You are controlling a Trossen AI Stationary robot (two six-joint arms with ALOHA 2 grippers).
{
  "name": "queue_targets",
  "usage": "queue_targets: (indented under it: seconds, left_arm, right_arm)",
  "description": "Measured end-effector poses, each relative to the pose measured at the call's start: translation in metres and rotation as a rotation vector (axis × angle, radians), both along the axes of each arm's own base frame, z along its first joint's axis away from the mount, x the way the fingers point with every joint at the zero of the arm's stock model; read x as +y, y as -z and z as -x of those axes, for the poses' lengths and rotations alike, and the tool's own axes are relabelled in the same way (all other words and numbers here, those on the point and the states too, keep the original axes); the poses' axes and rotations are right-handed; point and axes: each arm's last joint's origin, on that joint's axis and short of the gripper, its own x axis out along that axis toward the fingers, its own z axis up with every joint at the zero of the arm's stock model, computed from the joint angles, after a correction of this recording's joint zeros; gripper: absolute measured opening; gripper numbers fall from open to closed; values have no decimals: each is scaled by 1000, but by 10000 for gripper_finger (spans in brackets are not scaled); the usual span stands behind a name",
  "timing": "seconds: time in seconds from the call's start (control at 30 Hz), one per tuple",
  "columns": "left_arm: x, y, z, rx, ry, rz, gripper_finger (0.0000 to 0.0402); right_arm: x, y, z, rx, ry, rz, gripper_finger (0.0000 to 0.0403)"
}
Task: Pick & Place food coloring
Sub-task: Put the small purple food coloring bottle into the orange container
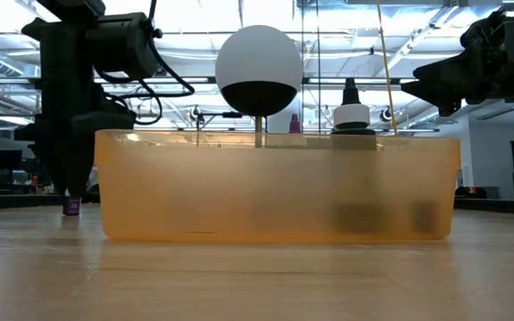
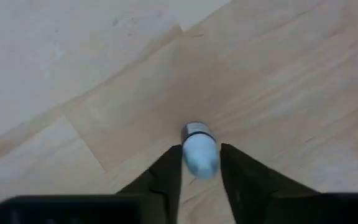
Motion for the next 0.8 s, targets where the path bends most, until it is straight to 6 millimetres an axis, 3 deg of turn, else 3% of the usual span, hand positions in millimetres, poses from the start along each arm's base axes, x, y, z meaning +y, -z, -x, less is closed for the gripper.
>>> queue_targets:
  seconds: [0.13, 0.23, 0.47, 0.6, 0.7, 0.8]
  left_arm:
    - [0, -1, -1, -1, 47, -11, 49]
    - [-1, -13, -10, -45, 92, -12, 49]
    - [-12, -86, -52, -294, 287, -40, 49]
    - [-21, -120, -73, -279, 367, -84, 49]
    - [-29, -126, -90, -154, 403, -110, 49]
    - [-41, -113, -109, -25, 467, -101, 49]
  right_arm:
    - [0, 0, 0, 0, 0, 0, 208]
    - [0, 0, 0, 0, 0, 0, 208]
    - [0, 0, 0, 0, 0, 0, 208]
    - [0, 0, 0, 0, 0, 0, 208]
    - [0, 0, 0, 0, 0, 0, 208]
    - [0, 0, 0, -1, 0, 0, 208]
